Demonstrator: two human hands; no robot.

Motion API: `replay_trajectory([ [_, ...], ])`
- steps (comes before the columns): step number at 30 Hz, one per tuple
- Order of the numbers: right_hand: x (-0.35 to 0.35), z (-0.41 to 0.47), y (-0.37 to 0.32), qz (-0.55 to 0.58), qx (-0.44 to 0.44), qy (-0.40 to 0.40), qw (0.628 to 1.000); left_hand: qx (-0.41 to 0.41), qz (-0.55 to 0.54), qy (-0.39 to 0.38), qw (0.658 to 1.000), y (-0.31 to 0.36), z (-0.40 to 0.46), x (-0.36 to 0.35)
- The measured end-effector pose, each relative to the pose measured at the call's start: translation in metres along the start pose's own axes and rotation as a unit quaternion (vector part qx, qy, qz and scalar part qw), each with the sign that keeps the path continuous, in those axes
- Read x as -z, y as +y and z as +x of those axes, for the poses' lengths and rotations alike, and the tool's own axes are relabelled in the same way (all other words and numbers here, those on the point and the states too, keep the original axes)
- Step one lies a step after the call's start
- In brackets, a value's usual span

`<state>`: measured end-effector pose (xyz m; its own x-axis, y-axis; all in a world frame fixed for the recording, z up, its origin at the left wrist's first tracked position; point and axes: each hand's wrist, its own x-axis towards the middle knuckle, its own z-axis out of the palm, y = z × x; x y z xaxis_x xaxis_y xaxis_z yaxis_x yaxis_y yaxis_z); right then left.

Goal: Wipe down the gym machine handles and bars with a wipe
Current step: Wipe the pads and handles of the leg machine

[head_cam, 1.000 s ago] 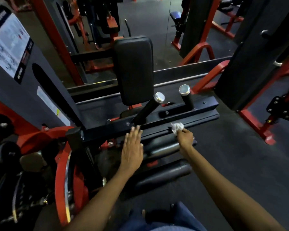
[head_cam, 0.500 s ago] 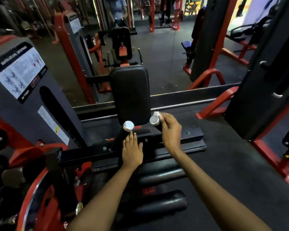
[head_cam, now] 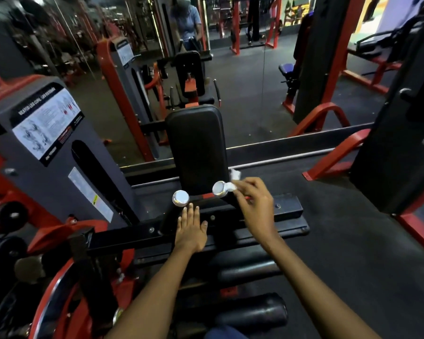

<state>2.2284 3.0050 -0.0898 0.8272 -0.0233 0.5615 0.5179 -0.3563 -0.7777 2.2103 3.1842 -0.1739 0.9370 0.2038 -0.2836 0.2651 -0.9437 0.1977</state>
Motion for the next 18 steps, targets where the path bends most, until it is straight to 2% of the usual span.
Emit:
replay_trajectory([
  [1,-0.003,-0.003,-0.003,-0.006,0.037,-0.015,0.999,0.002,0.000,-0.004,1.000,0.000,0.000,0.001],
  [3,-0.002,-0.015,0.012,-0.027,0.035,-0.015,0.999,0.005,0.005,-0.018,1.000,0.001,-0.001,0.002],
  [7,0.015,-0.044,0.067,-0.103,-0.087,-0.049,0.990,0.012,0.025,-0.036,0.999,0.002,0.003,0.005],
  [9,0.019,-0.043,0.072,-0.128,-0.149,-0.030,0.980,0.018,0.026,-0.041,0.999,0.003,0.002,0.005],
  [10,0.018,-0.037,0.062,-0.115,-0.149,-0.006,0.982,0.018,0.026,-0.040,0.999,0.003,0.003,0.004],
  [12,0.009,-0.019,0.028,-0.055,-0.078,0.006,0.995,0.019,0.027,-0.040,0.999,0.003,0.004,0.005],
  [15,-0.006,-0.011,-0.004,-0.025,0.047,-0.042,0.998,0.020,0.024,-0.040,0.999,0.003,0.003,0.005],
  [16,-0.008,-0.016,0.000,-0.037,0.049,-0.042,0.997,0.020,0.023,-0.038,0.999,0.003,0.002,0.005],
  [18,-0.005,-0.029,0.025,-0.064,-0.001,-0.024,0.998,0.018,0.019,-0.032,0.999,0.004,0.000,0.005],
])
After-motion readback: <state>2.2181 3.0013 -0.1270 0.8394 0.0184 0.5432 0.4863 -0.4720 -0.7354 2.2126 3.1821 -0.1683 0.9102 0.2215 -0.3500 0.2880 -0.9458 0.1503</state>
